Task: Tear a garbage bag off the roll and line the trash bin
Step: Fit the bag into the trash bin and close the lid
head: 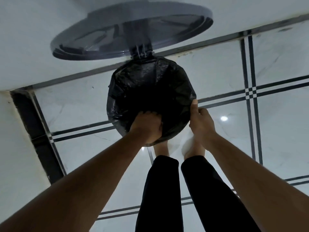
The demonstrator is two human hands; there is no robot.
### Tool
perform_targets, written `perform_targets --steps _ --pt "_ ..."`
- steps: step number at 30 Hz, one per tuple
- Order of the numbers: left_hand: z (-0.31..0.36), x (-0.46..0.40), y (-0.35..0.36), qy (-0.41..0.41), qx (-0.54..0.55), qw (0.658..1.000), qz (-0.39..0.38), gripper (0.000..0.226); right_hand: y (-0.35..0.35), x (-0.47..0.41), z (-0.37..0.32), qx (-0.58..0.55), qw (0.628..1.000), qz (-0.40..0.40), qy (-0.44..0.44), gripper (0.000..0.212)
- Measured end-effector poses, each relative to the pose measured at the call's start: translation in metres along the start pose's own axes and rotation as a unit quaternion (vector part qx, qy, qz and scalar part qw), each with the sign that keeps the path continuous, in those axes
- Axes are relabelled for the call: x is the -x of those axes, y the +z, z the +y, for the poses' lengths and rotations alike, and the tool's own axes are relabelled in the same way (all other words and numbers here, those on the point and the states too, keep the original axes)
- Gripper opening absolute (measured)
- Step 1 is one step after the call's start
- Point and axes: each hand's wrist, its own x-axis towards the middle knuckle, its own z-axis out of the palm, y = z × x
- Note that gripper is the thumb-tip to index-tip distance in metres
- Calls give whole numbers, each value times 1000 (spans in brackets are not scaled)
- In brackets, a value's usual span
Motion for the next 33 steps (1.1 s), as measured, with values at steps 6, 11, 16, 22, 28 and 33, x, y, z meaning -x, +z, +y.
perform_targets --steps 6,11,16,22,28,33 --pt "-38 -19 -43 -44 -240 966 -92 72 -13 10 -16 33 999 -7 -30 77" --pt "-60 -18 -60 2 -311 945 -100 66 -18 9 -17 38 999 -11 -19 62" --pt "-49 0 -70 46 -45 996 62 38 -22 14 -35 -9 990 67 -123 41" --pt "-32 -40 -105 -39 337 940 -27 48 -17 20 -72 0 970 91 -224 46" --pt "-15 -48 -116 -80 374 922 57 25 -10 20 -88 76 938 88 -327 47" --pt "-21 -6 -80 -101 340 934 -36 24 2 41 -83 192 901 113 -371 57"
